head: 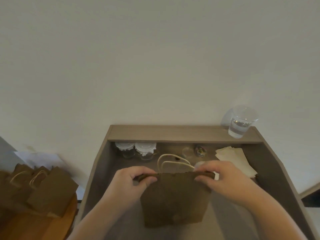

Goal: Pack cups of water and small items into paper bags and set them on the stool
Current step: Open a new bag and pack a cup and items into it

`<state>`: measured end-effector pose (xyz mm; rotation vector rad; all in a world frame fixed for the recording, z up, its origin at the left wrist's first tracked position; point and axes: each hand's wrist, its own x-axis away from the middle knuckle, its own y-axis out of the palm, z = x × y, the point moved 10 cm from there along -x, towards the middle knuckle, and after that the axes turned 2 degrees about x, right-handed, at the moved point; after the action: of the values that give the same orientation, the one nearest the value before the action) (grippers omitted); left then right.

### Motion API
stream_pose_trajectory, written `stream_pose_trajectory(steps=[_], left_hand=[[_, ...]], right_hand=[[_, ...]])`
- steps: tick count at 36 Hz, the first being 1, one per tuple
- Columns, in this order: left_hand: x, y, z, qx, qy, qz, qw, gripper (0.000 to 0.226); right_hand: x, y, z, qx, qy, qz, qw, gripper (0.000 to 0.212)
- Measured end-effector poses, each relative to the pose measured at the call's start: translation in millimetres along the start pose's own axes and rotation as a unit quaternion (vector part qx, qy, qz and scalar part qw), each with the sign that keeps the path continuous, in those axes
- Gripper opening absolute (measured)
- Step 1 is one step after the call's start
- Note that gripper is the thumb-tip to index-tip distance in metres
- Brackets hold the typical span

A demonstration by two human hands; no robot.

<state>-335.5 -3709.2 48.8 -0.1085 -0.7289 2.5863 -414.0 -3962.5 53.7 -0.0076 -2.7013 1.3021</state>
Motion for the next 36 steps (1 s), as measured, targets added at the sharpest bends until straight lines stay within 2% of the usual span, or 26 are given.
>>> stream_pose_trajectory(steps=[2,7,11,13,16,20,24,29,32,34,36], left_hand=[[7.7,0.7,7.1,0.0,0.012,0.02,1.0,0.018],[36.1,-4.9,30.6,-0.036,0.089,0.074,0.993,0.024],[65.9,-18.6,53.6,-0.059,0.125,0.122,0.983,0.017],[82.1,-28.6,56.6,-0.064,0.115,0.146,0.981,0.013],[109.9,-47.2,47.3,-0.067,0.071,0.161,0.982,0.014],[159.5,-80.1,34.4,-0.073,0.03,0.182,0.98,0.015],[214.8,-118.5,11.7,-0.075,-0.007,0.188,0.979,0.025],[292.7,-172.8,-25.9,-0.096,-0.028,0.161,0.982,0.033],[342.8,-209.9,-69.3,-0.101,-0.067,0.161,0.979,0.025],[371.8,-233.7,-101.0,-0.099,-0.099,0.152,0.978,0.017],[397.8,-256.7,-131.5,-0.098,-0.129,0.151,0.975,0.008]], right_hand=[[3.0,-5.5,-1.3,-0.016,-0.011,0.022,1.0,0.016],[22.6,-28.1,-29.4,-0.018,-0.132,0.09,0.987,0.041],[39.4,-46.2,-63.0,-0.022,-0.23,0.108,0.967,0.041],[41.9,-48.5,-78.6,-0.025,-0.246,0.091,0.965,0.039],[51.7,-44.1,-110.8,-0.013,-0.277,0.107,0.955,0.032],[67.6,-26.4,-155.0,-0.022,-0.279,0.1,0.955,0.022],[85.4,15.7,-212.2,-0.019,-0.322,0.053,0.945,0.025],[112.9,86.2,-294.3,0.011,-0.339,0.008,0.941,0.045],[124.4,141.4,-342.4,0.024,-0.351,-0.012,0.936,0.042],[127.1,185.5,-374.0,0.029,-0.342,-0.057,0.937,0.041],[127.0,228.4,-405.2,0.018,-0.335,-0.091,0.938,0.047]])
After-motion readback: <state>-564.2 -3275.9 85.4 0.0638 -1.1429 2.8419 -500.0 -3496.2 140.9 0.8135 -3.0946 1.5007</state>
